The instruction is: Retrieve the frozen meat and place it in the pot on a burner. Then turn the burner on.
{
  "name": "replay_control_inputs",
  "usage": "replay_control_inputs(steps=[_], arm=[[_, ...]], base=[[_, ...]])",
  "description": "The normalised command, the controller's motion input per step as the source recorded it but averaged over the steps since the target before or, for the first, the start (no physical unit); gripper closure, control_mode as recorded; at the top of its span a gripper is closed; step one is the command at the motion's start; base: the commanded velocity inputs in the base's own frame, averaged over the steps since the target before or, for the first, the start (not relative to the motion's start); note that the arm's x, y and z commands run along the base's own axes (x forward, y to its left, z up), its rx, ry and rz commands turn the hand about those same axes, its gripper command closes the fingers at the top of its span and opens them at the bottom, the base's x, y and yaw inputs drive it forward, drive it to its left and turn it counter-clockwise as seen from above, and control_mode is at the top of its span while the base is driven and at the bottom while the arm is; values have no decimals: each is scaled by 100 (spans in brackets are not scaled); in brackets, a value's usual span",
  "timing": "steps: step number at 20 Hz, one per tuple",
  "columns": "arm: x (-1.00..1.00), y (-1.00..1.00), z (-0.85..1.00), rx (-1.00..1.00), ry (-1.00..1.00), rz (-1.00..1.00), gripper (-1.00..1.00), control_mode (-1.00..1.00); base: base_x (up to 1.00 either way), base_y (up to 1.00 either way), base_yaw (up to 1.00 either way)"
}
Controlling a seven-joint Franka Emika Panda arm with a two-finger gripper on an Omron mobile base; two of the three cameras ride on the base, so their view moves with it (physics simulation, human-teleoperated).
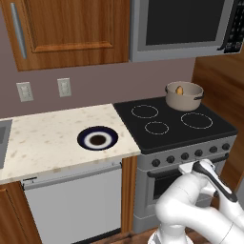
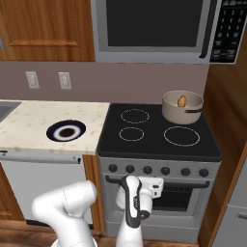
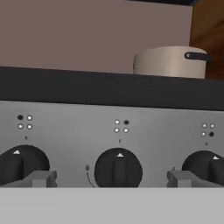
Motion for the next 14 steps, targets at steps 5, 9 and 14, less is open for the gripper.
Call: replay_control_inputs(steps=[5,9,14], arm=[[5,0,-5,0,-1,0,-100,-100],[6,-6,-4,0,-2,0,-100,-100],[0,-9,-8,0,-8,0,-100,-100]], base=[[0,0,0],[0,0,0],[0,0,0]])
